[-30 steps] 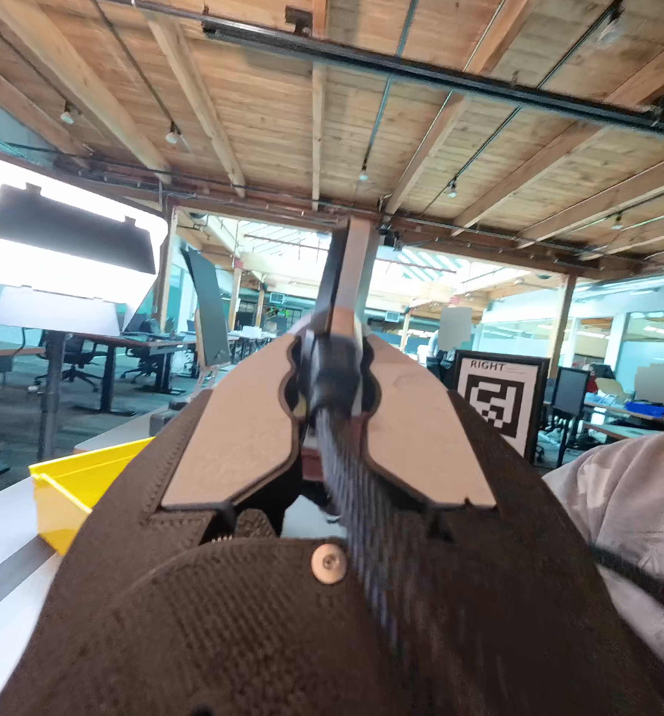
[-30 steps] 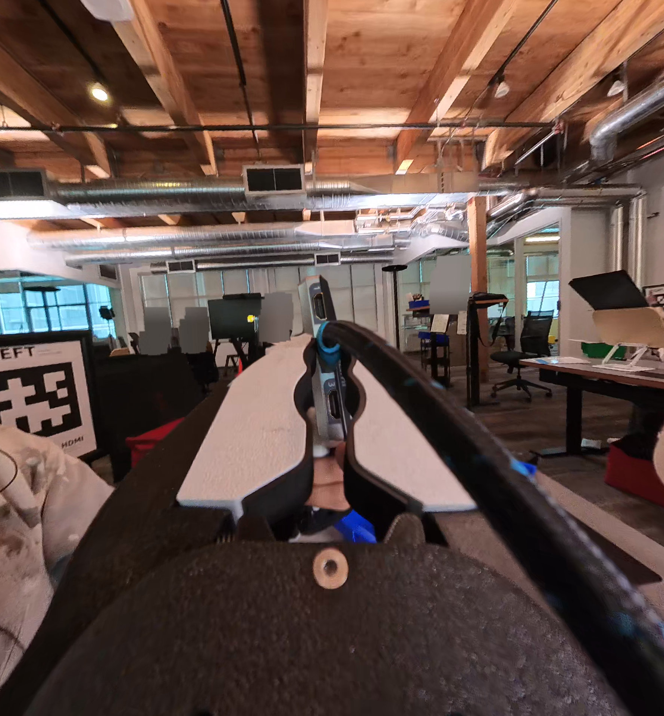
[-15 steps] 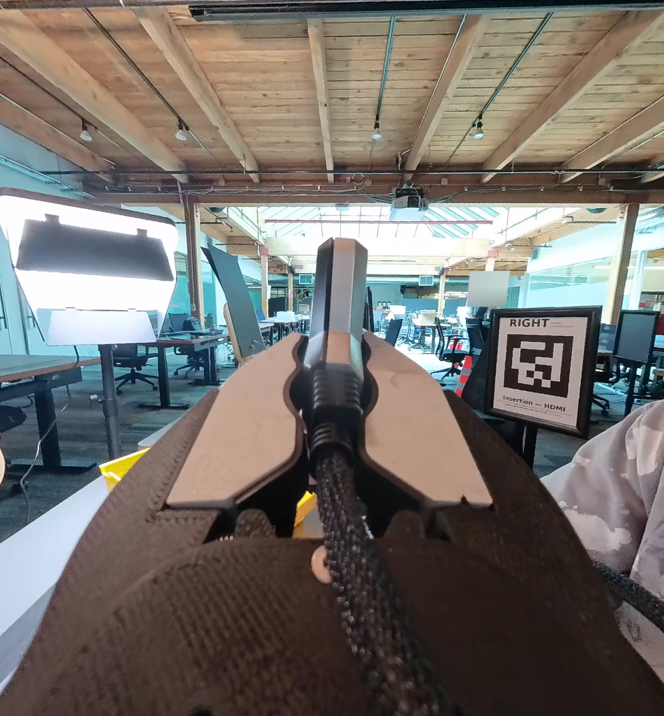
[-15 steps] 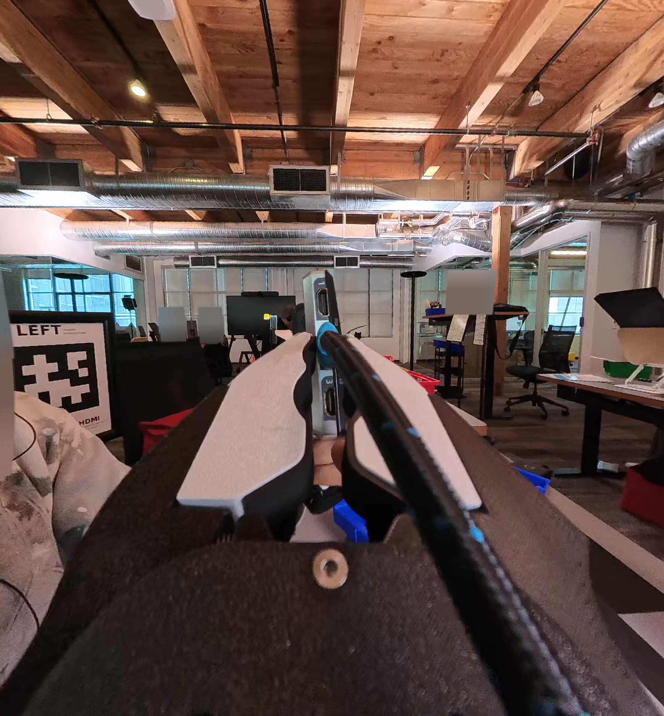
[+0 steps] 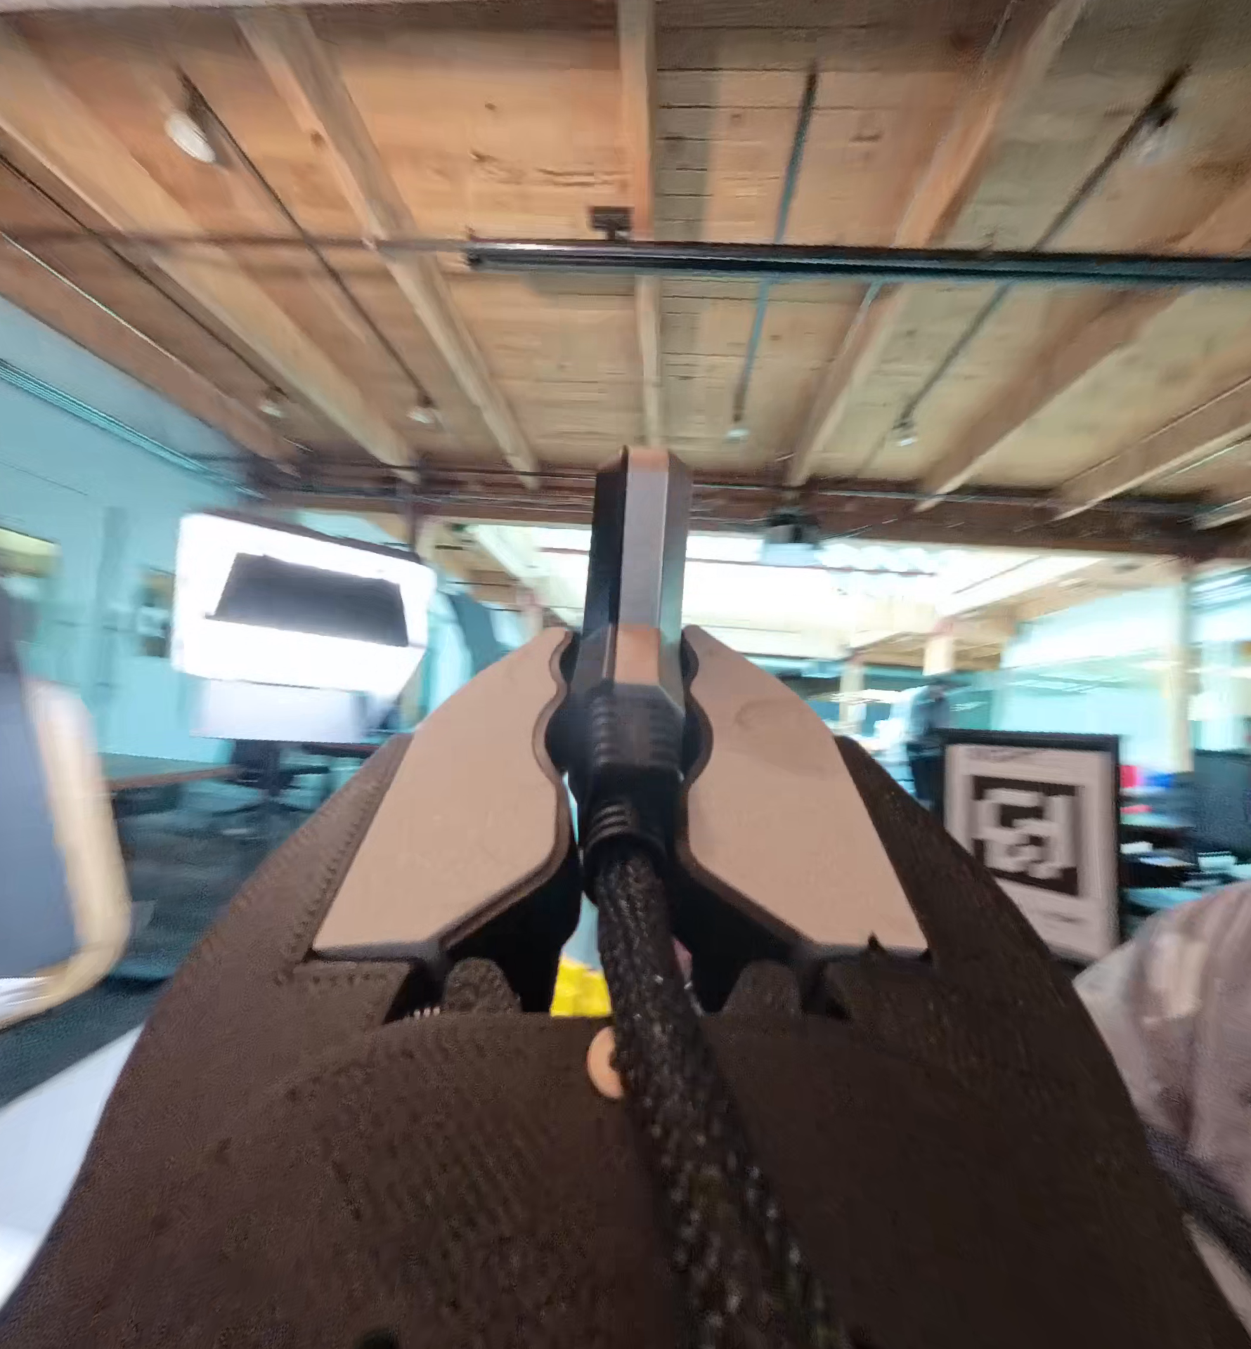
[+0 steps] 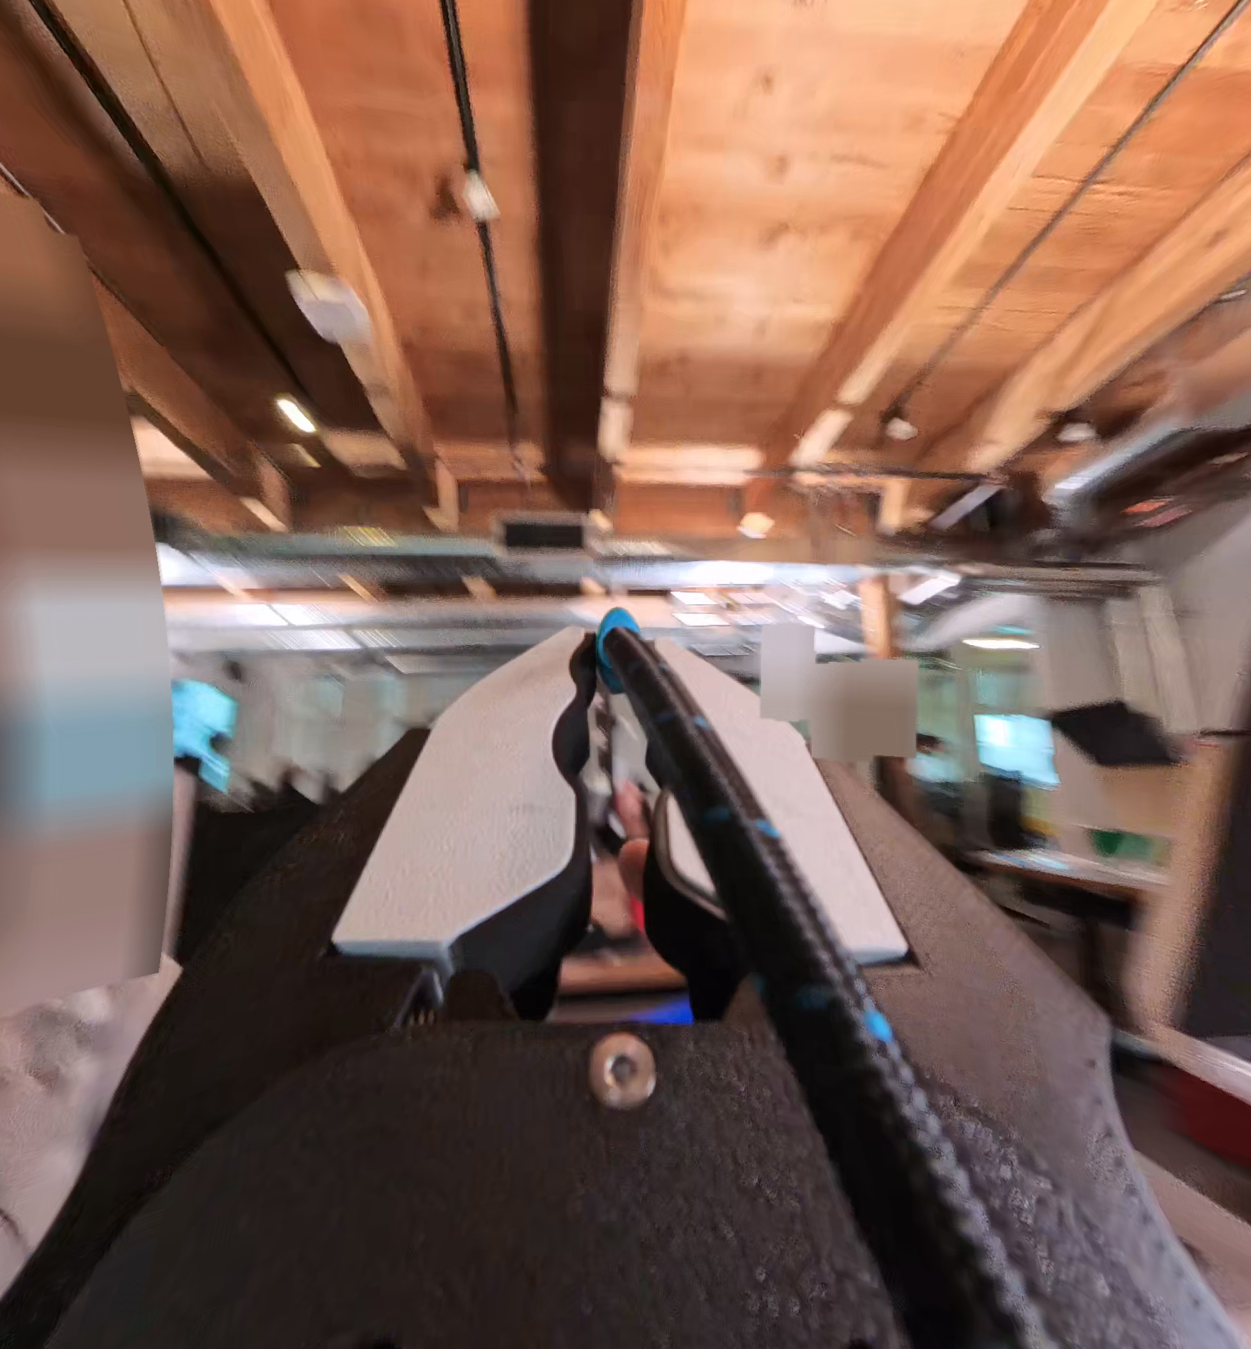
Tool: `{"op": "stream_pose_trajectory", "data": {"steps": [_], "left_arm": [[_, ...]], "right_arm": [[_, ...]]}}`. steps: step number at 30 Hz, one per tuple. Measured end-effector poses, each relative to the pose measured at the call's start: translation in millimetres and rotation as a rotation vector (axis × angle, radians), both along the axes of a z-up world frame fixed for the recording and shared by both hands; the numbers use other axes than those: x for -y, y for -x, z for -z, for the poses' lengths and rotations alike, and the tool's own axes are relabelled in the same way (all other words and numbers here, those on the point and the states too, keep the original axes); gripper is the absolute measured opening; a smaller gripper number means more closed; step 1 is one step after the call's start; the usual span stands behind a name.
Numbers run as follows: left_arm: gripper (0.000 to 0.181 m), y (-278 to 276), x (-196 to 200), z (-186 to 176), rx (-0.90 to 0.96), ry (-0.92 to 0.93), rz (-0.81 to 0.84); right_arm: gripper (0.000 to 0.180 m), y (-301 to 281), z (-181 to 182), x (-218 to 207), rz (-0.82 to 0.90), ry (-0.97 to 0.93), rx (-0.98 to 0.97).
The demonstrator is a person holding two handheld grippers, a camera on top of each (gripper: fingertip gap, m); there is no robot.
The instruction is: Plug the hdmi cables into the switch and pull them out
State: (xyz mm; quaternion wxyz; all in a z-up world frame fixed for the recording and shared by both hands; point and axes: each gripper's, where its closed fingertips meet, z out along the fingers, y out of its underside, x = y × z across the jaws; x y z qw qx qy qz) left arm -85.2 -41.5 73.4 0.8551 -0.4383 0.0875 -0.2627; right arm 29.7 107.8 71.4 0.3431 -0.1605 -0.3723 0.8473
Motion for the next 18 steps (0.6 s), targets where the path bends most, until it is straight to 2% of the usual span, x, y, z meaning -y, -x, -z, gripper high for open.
{"op": "stream_pose_trajectory", "data": {"steps": [2, 5, 12, 15, 18], "left_arm": [[0.024, 19, 18, -2, -0.095, 0.033, -0.143], [0.024, 24, 17, -1, -0.125, 0.089, -0.227], [0.024, 34, 1, 13, -0.098, 0.173, -0.252], [0.025, 37, -3, 17, -0.087, 0.194, -0.244], [0.024, 39, -7, 21, -0.099, 0.231, -0.273]], "right_arm": [[0.011, 1, 5, 6, 0.106, -0.122, 0.081], [0.011, 15, 7, 2, 0.146, -0.122, 0.189], [0.011, 60, 30, -42, 0.298, -0.244, 0.522], [0.011, 91, 58, -74, 0.34, -0.352, 0.725], [0.011, 116, 112, -108, 0.367, -0.511, 0.946]]}}
